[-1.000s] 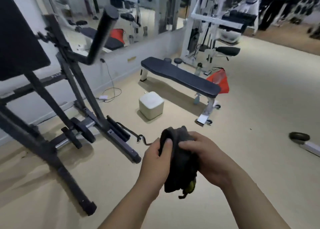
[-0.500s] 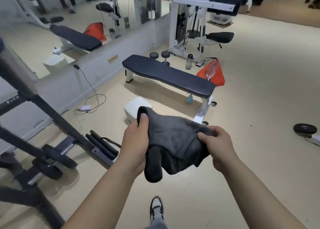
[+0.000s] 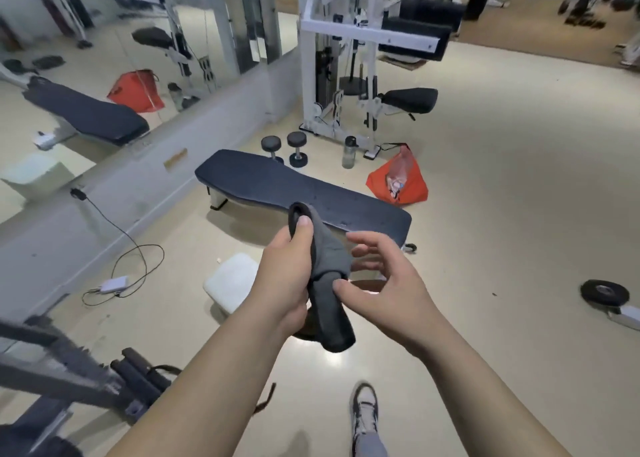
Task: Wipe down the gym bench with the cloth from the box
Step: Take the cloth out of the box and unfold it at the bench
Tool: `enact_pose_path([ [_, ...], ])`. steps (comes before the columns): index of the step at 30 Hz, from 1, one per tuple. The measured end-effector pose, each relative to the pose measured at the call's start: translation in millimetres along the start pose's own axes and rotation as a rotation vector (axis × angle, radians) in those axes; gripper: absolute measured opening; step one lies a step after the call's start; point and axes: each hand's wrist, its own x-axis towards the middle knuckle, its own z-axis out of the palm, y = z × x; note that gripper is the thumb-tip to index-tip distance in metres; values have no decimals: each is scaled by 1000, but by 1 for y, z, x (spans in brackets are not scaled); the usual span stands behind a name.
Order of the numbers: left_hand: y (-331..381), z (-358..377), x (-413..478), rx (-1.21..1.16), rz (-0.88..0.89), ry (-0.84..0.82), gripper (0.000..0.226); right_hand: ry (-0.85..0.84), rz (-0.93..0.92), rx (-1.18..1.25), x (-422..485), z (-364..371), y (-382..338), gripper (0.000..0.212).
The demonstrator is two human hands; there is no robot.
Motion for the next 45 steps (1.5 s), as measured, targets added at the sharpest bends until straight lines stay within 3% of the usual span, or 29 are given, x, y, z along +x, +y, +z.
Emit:
enact_pose_path([
  [8,60,11,128,-34,-42,-13,42,-114,-92,-153,200,-1,11,11],
  [12,89,-7,176,-123,-37,-10,41,-338,14,-113,271,13,4,29],
  [15,103,-18,211,11,31,23,35,-320,98,108,322,37,2,7],
  [19,118,-32,263,46,128,103,41,-303,170,198,388,76,-1,11],
  [22,135,-58,314,84,140,208,26,-162,160,203,446,104,-5,18],
  [25,154,-94,367,278,169,327,14,29,140,126,514,119,-6,26],
  [28,178,-125,425,675,262,422,18,138,218,120,576,126,-13,22],
  [31,210,-133,470,909,311,469,26,-13,286,132,615,130,-10,9],
  [35,248,-130,531,1121,350,525,40,-220,255,-16,668,127,10,44],
  [37,259,-127,561,1186,338,545,55,-246,278,-7,702,128,22,47],
  [41,279,-120,615,1114,234,525,71,-243,255,49,773,131,45,20],
  [45,305,-114,650,894,-53,295,70,-139,271,100,841,123,57,5],
])
